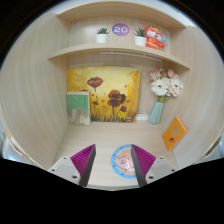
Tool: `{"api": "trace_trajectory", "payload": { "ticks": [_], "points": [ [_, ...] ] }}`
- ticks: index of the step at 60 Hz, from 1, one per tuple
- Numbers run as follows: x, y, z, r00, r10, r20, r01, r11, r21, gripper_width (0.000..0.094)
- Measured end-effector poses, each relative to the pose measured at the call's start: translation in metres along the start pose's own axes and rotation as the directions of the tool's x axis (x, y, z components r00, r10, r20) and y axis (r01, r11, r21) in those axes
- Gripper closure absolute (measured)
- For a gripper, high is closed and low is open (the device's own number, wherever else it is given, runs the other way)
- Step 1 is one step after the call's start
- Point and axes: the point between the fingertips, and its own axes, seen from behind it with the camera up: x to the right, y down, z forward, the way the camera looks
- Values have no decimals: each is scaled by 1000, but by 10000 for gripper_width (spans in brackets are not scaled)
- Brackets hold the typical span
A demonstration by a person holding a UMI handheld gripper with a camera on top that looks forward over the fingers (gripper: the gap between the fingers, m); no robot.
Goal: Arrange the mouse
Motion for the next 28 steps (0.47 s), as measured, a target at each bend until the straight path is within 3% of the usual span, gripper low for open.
{"api": "trace_trajectory", "payload": {
  "ticks": [28],
  "points": [
    [-38,20,-39,1000,11,9,-11,1000,17,246]
  ]
}}
